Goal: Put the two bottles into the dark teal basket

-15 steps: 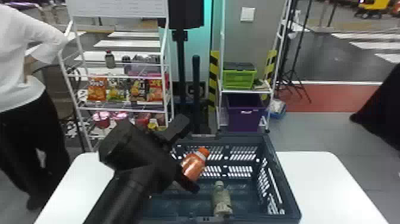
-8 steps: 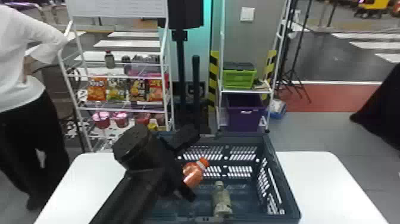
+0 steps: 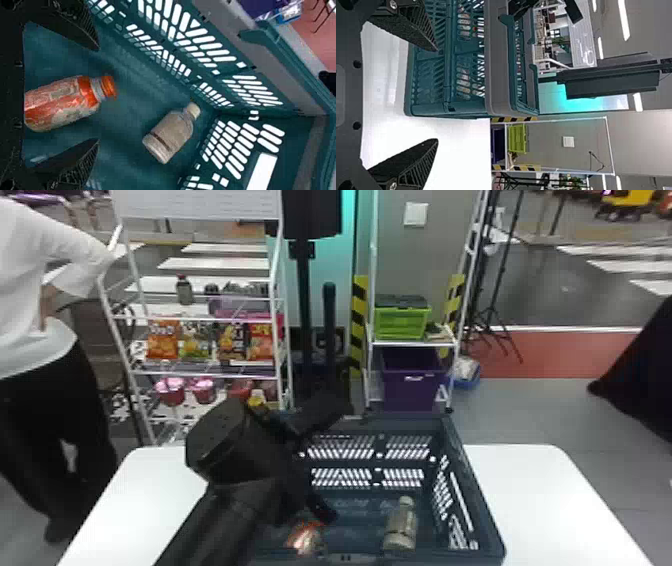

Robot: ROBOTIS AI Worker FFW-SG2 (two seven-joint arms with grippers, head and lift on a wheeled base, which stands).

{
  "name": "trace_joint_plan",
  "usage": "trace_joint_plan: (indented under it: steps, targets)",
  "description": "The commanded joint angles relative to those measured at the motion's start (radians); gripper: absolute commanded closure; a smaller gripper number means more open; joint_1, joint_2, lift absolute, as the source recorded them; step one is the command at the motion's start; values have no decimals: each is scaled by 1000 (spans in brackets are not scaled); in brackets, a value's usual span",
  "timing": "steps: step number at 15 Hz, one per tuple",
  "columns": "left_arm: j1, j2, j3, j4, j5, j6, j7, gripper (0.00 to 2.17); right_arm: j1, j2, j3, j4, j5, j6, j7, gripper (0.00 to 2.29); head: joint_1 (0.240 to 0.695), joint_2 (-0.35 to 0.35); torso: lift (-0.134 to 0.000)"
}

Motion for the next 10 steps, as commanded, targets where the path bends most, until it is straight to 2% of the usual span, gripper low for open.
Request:
trace_joint_plan:
  steps: [1, 4, 7, 10]
  targets:
    - [17, -3, 39, -75, 9, -1, 0, 63, 0, 0, -2, -2, 0, 0, -2, 70, 499, 0, 0]
    - [78, -3, 126, -252, 55, -1, 57, 66, 0, 0, 0, -12, 0, 3, 0, 70, 499, 0, 0]
    - [198, -3, 243, -493, 210, 2, 210, 70, 3, 2, 0, -37, 0, 3, 0, 70, 499, 0, 0]
    - [381, -3, 380, -753, 363, 26, 368, 70, 14, 2, -2, -66, 0, 0, 0, 70, 499, 0, 0]
